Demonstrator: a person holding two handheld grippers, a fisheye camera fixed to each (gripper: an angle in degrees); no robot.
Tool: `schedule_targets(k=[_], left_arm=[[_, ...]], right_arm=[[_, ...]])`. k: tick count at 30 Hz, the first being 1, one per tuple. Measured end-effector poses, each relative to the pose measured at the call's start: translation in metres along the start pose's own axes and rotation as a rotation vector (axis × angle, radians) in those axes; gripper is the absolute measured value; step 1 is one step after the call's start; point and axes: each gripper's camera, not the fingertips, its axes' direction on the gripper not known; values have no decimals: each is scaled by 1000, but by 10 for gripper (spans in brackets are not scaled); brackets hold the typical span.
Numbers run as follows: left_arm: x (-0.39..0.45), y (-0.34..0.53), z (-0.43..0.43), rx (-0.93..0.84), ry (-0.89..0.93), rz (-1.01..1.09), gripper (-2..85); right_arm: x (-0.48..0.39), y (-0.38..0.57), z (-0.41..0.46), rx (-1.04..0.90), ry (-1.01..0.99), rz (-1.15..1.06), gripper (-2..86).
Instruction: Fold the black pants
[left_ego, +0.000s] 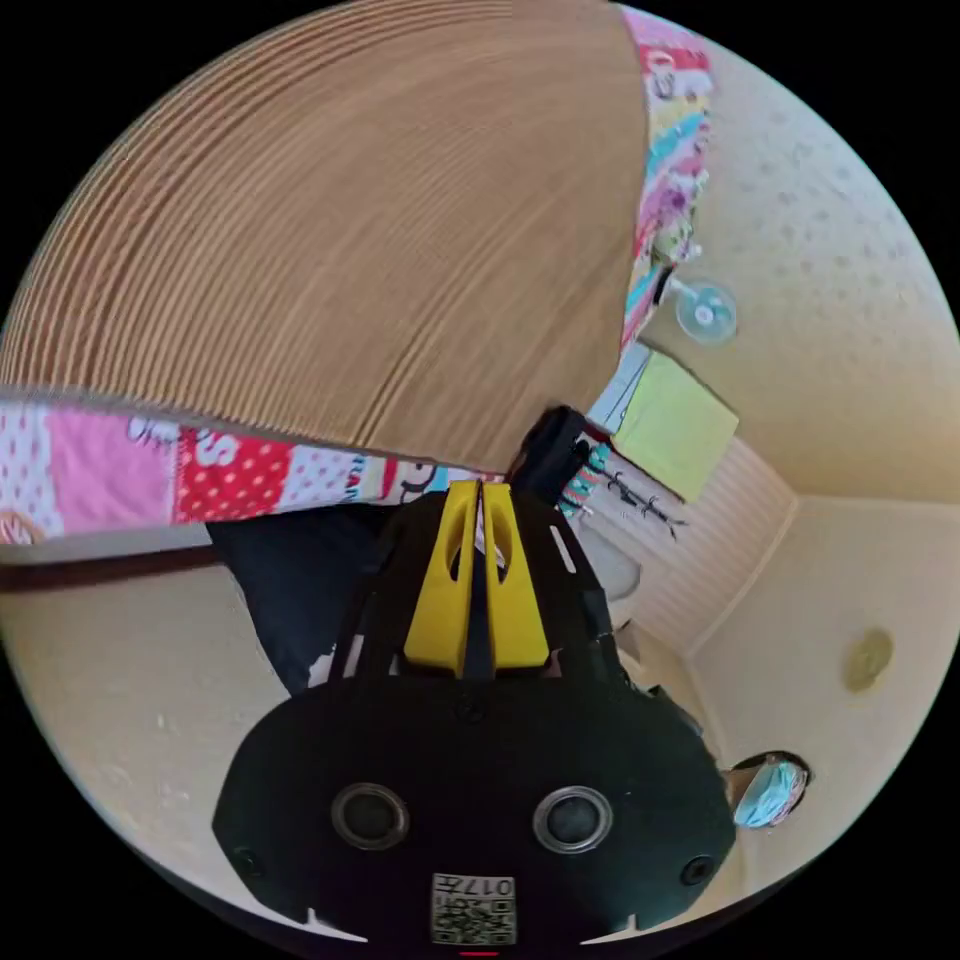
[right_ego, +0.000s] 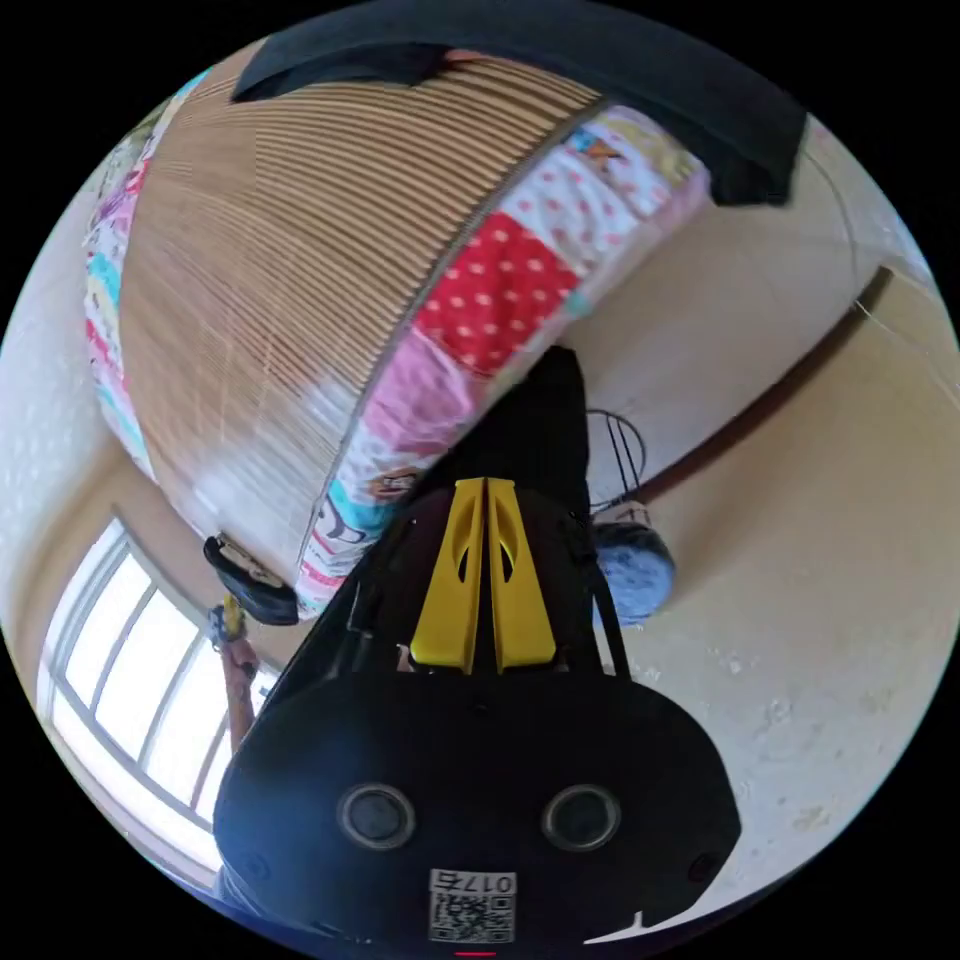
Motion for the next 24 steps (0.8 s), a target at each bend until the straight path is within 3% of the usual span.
schedule_targets(k=[4,9,11,12,13,15,20,24], left_arm=[[70,-13,85,-69,-70,162,-10],[31,16,234,-127,-63,117,-10],[13,20,282,-404,-154,89,-10],[17,22,282,-401,-223,112,-10],[25,26,276,-345,-350,151,-10],[29,34,265,-237,-405,163,-10],[-23,62,247,21,-77,13,-10],[-57,89,225,226,39,-99,-10]], right_arm=[[-64,9,-19,44,112,-229,3],[-97,30,-53,126,224,-499,4],[-99,43,-69,161,234,-552,5],[-99,47,-73,172,234,-551,5],[-96,55,-80,194,227,-542,6],[-93,68,-94,242,213,-528,8],[-97,99,-170,580,146,-458,35],[-115,99,-239,739,36,-475,74]])
